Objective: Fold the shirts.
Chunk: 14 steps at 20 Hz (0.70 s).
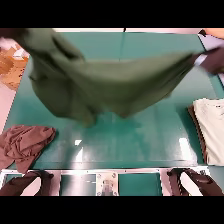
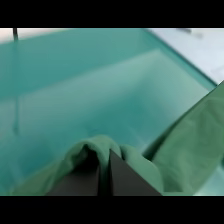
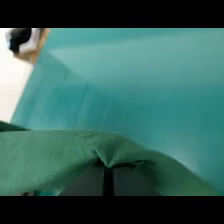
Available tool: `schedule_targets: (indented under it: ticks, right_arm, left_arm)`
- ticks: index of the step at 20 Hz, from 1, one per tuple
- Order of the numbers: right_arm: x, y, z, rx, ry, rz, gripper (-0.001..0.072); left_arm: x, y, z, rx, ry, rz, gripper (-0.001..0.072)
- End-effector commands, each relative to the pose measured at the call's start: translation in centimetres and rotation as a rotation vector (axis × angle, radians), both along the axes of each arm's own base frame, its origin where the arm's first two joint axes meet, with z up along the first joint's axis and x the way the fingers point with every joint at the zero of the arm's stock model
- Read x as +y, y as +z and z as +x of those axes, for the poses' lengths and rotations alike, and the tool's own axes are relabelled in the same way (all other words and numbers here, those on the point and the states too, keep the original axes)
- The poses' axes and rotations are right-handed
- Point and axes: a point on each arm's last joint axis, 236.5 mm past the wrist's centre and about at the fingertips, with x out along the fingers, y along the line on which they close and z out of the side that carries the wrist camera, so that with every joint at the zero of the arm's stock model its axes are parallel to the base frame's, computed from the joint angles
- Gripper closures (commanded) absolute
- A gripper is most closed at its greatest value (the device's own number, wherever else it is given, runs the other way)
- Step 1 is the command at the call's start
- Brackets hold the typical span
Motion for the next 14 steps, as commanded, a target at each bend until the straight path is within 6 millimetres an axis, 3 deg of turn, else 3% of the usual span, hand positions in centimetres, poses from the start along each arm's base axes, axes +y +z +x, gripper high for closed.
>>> schedule_targets:
  ticks: [1,2,4,6,7,8,9,10,11,14]
  right_arm:
    - [0.8,-14.0,-0.1,0.245,-0.045,0.048,0.0693]
    - [0.7,-18.7,-0.2,0.308,-0.097,0.056,0.0693]
    - [-0.1,-26.1,-0.4,0.401,-0.204,0.053,0.0693]
    - [-0.8,-30.1,-0.3,0.473,-0.270,0.054,0.0694]
    - [-0.8,-30.8,-0.1,0.489,-0.268,0.051,0.0694]
    - [-0.7,-31.1,0.4,0.492,-0.254,0.048,0.0693]
    - [-0.7,-30.9,0.9,0.482,-0.245,0.040,0.0637]
    - [-0.8,-30.1,1.7,0.451,-0.230,0.028,0.0453]
    - [-0.9,-28.8,2.5,0.424,-0.203,0.020,0.0342]
    - [-1.7,-23.8,2.3,0.434,-0.090,0.028,0.0341]
  left_arm:
    - [-0.2,-12.8,1.3,0.315,-0.016,-0.028,0.0681]
    - [-0.2,-17.1,1.4,0.388,-0.004,-0.048,0.0681]
    - [0.3,-25.1,1.4,0.494,0.066,-0.089,0.0681]
    - [1.5,-31.5,1.3,0.554,0.180,-0.109,0.0681]
    - [2.0,-33.8,0.9,0.584,0.220,-0.110,0.0681]
    - [2.4,-35.1,0.6,0.600,0.249,-0.108,0.0681]
    - [2.6,-35.8,0.4,0.608,0.263,-0.107,0.0680]
    - [2.7,-36.0,0.4,0.602,0.263,-0.098,0.0681]
    - [2.7,-35.9,0.5,0.589,0.257,-0.091,0.0681]
    - [3.0,-35.8,0.9,0.576,0.274,-0.091,0.0681]
